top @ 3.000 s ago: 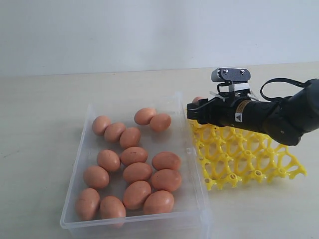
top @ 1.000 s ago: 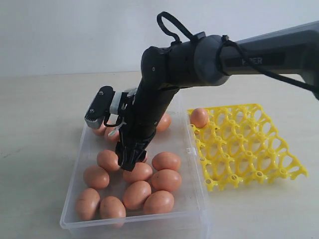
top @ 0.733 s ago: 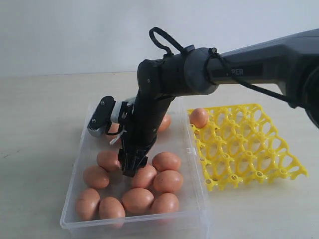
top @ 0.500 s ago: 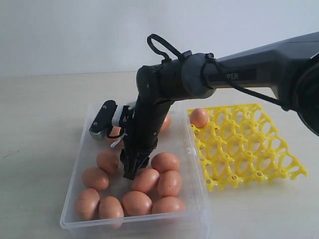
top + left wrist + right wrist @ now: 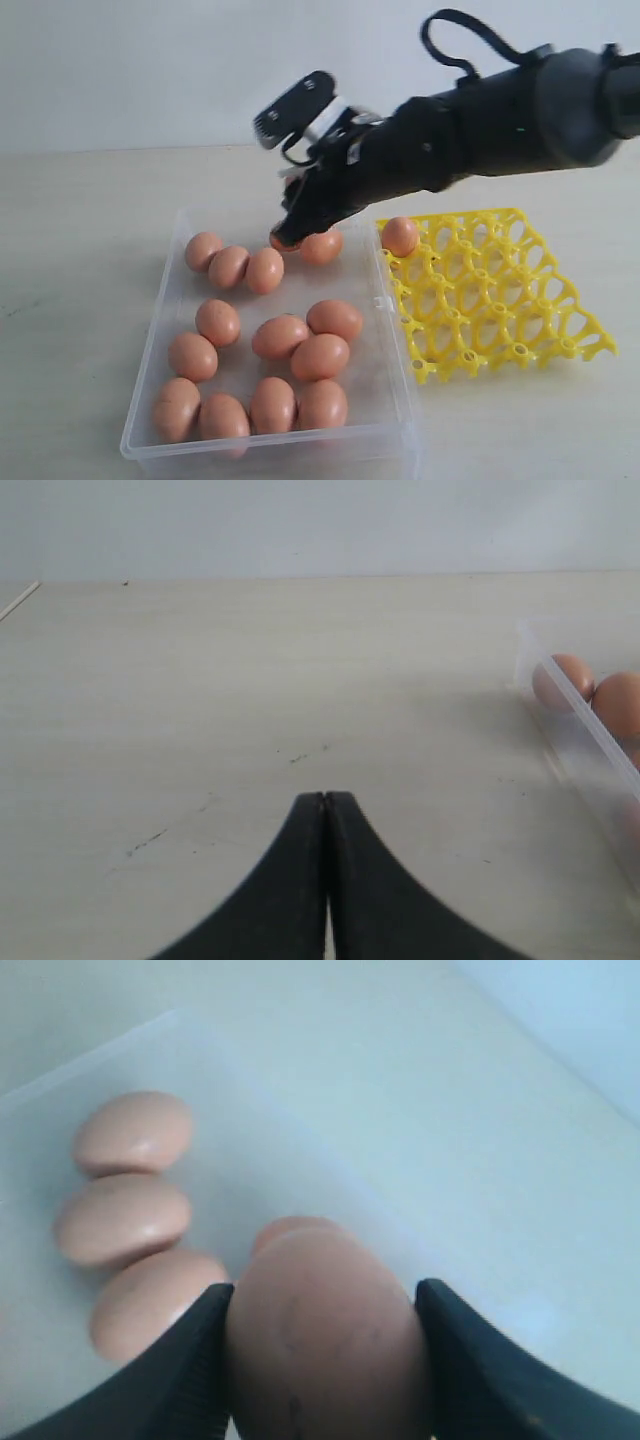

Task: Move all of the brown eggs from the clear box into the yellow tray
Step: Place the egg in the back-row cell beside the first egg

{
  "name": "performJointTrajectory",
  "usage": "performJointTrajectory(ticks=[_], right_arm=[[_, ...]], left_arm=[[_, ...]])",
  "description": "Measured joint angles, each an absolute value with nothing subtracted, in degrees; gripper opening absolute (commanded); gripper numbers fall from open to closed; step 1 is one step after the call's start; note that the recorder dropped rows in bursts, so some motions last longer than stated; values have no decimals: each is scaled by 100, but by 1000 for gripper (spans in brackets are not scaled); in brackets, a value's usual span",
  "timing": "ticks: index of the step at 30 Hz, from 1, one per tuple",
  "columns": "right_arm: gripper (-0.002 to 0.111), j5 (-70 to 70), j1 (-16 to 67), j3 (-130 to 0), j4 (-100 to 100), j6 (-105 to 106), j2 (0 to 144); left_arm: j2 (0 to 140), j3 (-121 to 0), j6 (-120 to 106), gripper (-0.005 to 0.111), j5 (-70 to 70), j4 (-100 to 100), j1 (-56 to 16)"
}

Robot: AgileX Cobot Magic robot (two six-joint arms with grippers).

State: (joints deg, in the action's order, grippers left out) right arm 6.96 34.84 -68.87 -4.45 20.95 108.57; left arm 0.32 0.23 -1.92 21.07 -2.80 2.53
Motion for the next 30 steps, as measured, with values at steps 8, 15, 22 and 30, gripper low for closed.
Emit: performJointTrajectory(ticks=[8,15,22,30], right_arm=[[0,-1457,2378,-5086,1178,-404,9934],[0,-2663,1523,-4426,2192,-1869,10055],[0,-3275,1080,-4426,2513,-2417,10497],[0,-3887,957,-4426,2649,-2635,11101]], left_arm=[[32,23,-192,0,2107,-280,253],[32,23,-192,0,2107,-280,253],[32,23,-192,0,2107,-280,253],[32,23,-192,0,2107,-280,253]])
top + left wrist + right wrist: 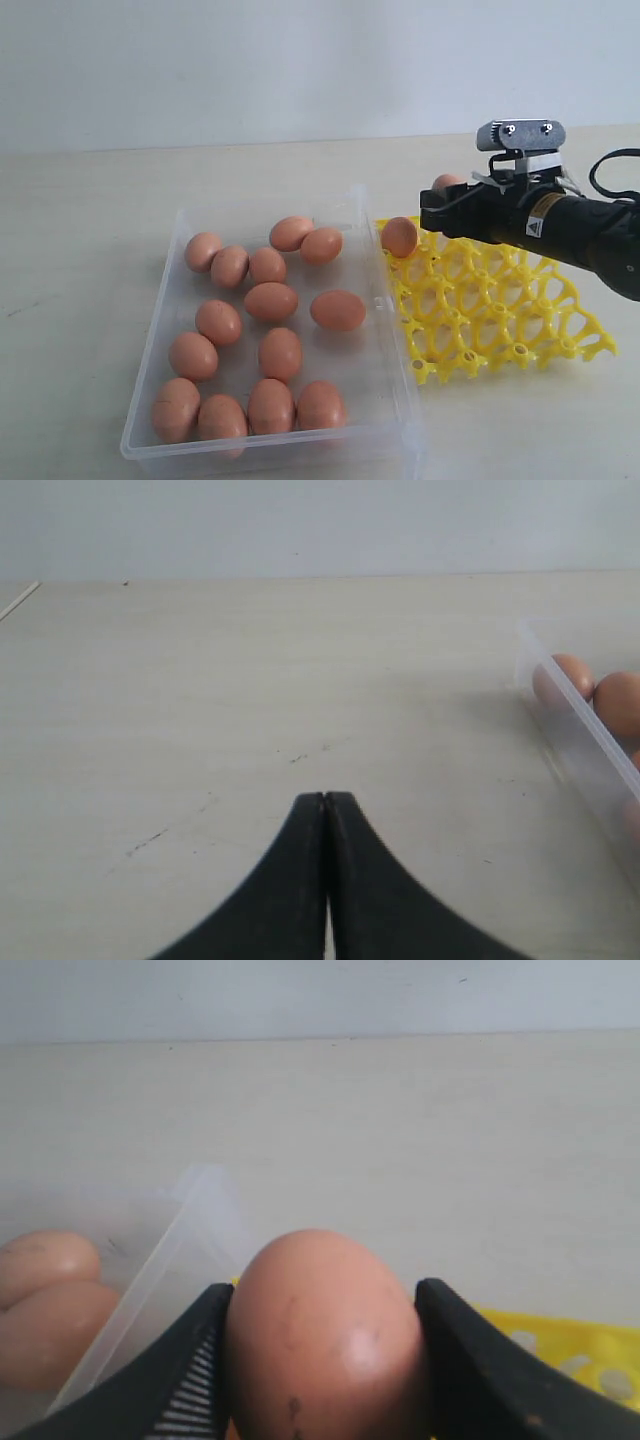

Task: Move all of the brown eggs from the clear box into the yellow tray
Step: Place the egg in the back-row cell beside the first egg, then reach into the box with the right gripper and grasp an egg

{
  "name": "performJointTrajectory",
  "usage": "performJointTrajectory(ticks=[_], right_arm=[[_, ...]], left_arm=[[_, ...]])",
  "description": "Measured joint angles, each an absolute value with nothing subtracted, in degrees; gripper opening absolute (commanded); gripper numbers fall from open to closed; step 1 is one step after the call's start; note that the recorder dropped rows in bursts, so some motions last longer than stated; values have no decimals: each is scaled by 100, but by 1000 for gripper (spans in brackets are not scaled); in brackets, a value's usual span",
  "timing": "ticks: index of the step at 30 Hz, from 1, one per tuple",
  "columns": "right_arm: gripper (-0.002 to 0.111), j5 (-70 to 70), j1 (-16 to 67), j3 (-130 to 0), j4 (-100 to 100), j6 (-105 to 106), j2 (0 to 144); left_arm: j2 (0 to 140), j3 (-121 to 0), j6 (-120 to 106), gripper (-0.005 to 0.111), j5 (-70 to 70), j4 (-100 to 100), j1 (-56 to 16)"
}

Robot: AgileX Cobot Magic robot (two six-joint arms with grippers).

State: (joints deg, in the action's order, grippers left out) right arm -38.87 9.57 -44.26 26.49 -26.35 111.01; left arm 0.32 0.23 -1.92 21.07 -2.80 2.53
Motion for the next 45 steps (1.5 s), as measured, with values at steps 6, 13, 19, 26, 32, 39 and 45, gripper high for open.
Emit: performJointTrajectory(ticks=[6,13,19,26,32,39,45], right_arm=[[0,-4044,880,-4426,2665,-2650,11323],[30,-4218,855,-4426,2713,-2612,11477],[62,-4230,855,-4533,2759,-2612,11674],[59,-4197,855,-4691,2792,-2686,11698],[17,-2952,939,-4691,2956,-2825,10817],[0,-602,2142,-5423,3542,-2731,9398],[0,2011,3144,-6487,1053,-282,9484]], left_arm=[[32,23,-192,0,2107,-280,253],[32,23,-192,0,2107,-280,253],[32,23,-192,0,2107,-280,253],[32,23,-192,0,2107,-280,253],[32,23,-192,0,2107,-280,253],[32,23,-192,0,2107,-280,253],[32,23,-192,0,2107,-280,253]])
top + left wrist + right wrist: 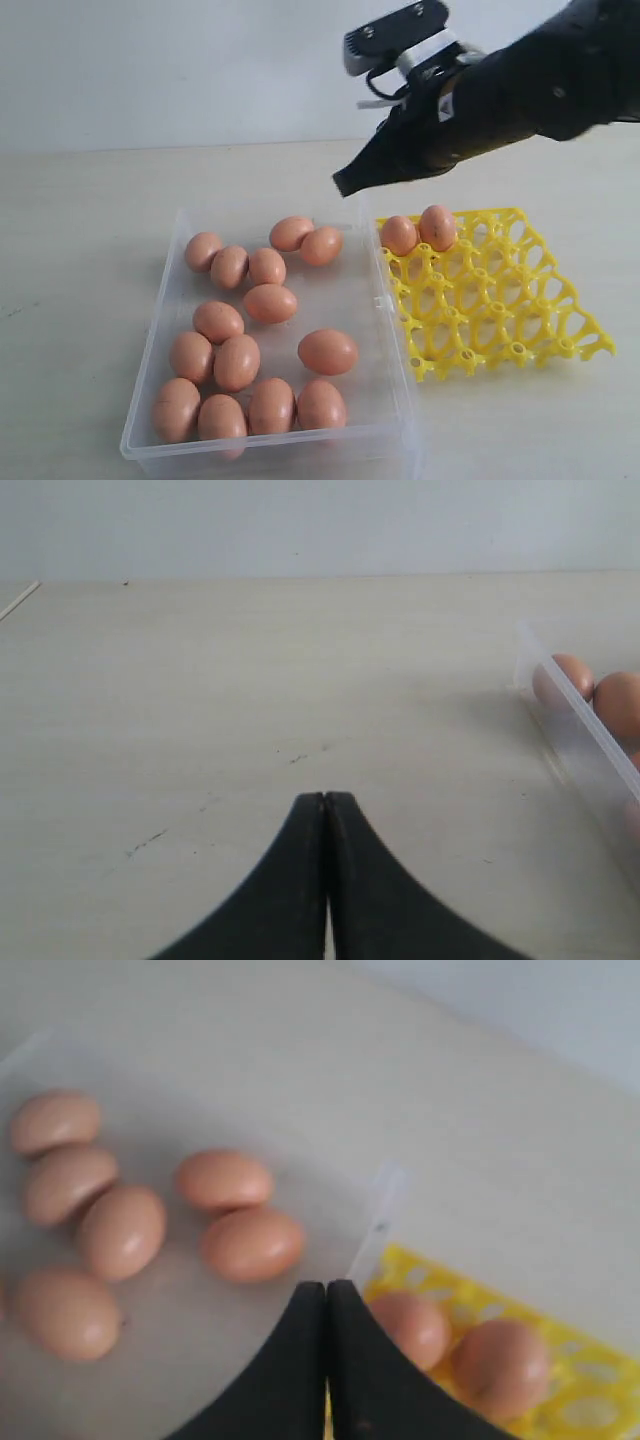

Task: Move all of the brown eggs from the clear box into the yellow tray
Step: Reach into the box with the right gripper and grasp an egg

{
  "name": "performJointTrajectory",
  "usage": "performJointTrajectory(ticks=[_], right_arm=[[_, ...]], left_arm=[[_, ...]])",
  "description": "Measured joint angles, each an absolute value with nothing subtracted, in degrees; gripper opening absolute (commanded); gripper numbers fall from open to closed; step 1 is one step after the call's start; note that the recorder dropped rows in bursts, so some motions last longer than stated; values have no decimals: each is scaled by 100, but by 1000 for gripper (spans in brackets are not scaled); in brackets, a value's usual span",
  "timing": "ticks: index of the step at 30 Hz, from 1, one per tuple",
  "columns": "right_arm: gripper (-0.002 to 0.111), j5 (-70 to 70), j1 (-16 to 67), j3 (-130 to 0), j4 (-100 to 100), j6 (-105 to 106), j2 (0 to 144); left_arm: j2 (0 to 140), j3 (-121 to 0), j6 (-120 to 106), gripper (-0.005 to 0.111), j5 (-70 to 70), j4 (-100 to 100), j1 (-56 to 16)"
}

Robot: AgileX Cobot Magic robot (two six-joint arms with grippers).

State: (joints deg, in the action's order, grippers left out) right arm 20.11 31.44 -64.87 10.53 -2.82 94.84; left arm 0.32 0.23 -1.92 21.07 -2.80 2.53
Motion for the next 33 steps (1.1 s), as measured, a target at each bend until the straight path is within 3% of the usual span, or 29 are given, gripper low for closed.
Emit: performJointTrajectory(ticks=[3,5,6,8,10,18,20,23,24,25,29,33], right_arm=[[8,3439,3429,-6953,-640,677,9959],[28,4193,3552,-7180,-970,1214,10312],[47,4401,3598,-7225,-999,1409,10398],[66,4943,3747,-7308,-1102,1746,10640],[70,5086,3854,-7357,-1158,1848,10791],[68,5082,4013,-7657,-1141,2187,11424],[60,5055,4013,-7764,-943,2210,11648],[34,5133,4013,-7849,-870,2221,11889],[24,5133,4013,-7849,-870,2221,11922],[3,5133,4013,-7862,-870,2221,11930],[0,4559,3990,-7804,-870,2232,11710],[0,2134,3614,-6743,-486,1465,10580]], left_arm=[[32,23,-192,0,2107,-280,253],[32,23,-192,0,2107,-280,253],[32,23,-192,0,2107,-280,253],[32,23,-192,0,2107,-280,253],[32,23,-192,0,2107,-280,253],[32,23,-192,0,2107,-280,253],[32,23,-192,0,2107,-280,253],[32,23,-192,0,2107,-280,253],[32,23,-192,0,2107,-280,253],[32,23,-192,0,2107,-280,253],[32,23,-192,0,2107,-280,253],[32,23,-192,0,2107,-280,253]])
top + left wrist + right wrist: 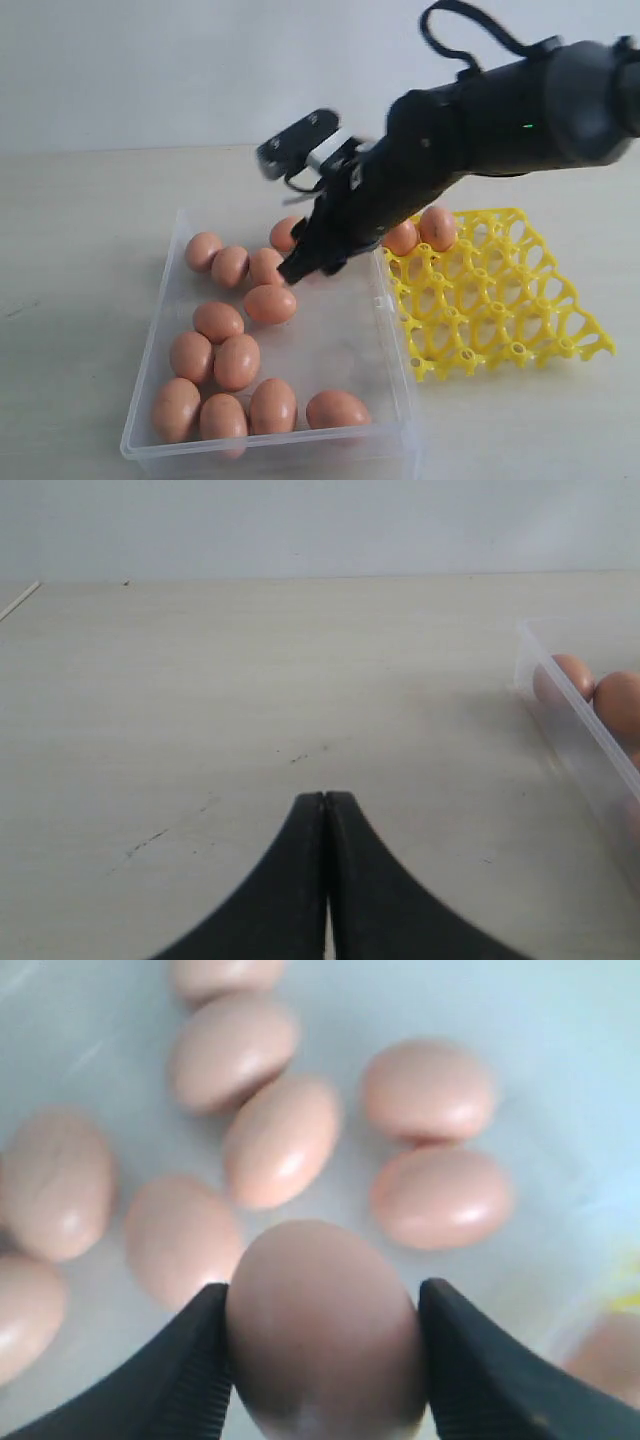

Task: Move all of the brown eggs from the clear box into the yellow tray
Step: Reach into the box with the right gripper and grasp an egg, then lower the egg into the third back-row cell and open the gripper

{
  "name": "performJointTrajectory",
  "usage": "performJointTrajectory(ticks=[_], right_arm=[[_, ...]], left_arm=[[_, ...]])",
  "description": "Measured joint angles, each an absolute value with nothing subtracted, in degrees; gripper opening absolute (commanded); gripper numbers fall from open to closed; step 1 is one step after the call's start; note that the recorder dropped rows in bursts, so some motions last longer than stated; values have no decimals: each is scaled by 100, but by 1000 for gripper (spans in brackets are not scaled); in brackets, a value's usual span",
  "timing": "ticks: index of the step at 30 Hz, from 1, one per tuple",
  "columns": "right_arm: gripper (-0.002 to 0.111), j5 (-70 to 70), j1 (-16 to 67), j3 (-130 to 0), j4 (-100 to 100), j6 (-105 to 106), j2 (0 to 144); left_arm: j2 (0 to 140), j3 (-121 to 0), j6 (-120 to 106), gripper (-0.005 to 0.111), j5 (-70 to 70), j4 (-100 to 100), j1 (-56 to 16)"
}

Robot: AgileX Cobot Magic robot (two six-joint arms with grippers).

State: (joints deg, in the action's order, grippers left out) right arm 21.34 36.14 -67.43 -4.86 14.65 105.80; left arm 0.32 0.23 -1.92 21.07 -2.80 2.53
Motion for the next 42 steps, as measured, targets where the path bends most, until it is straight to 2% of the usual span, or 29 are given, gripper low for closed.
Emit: performJointTrajectory(ticks=[5,11,21,30,33,39,42], right_arm=[[0,-51,2819,-5459,585,0,9717],[0,-1521,1833,-4544,1019,-728,9539],[0,-2825,812,-4301,1154,-1144,10218],[1,-3538,690,-4301,1461,-1610,11076],[12,-3564,690,-4327,1511,-1665,11240],[51,-3825,690,-4341,1726,-1666,11373],[59,-3864,690,-4350,1735,-1655,11373]], left_arm=[[32,23,-192,0,2107,-280,253],[32,23,-192,0,2107,-280,253],[32,23,-192,0,2107,-280,253],[32,23,-192,0,2107,-280,253],[32,23,-192,0,2107,-280,253],[32,23,-192,0,2107,-280,253],[32,23,-192,0,2107,-280,253]])
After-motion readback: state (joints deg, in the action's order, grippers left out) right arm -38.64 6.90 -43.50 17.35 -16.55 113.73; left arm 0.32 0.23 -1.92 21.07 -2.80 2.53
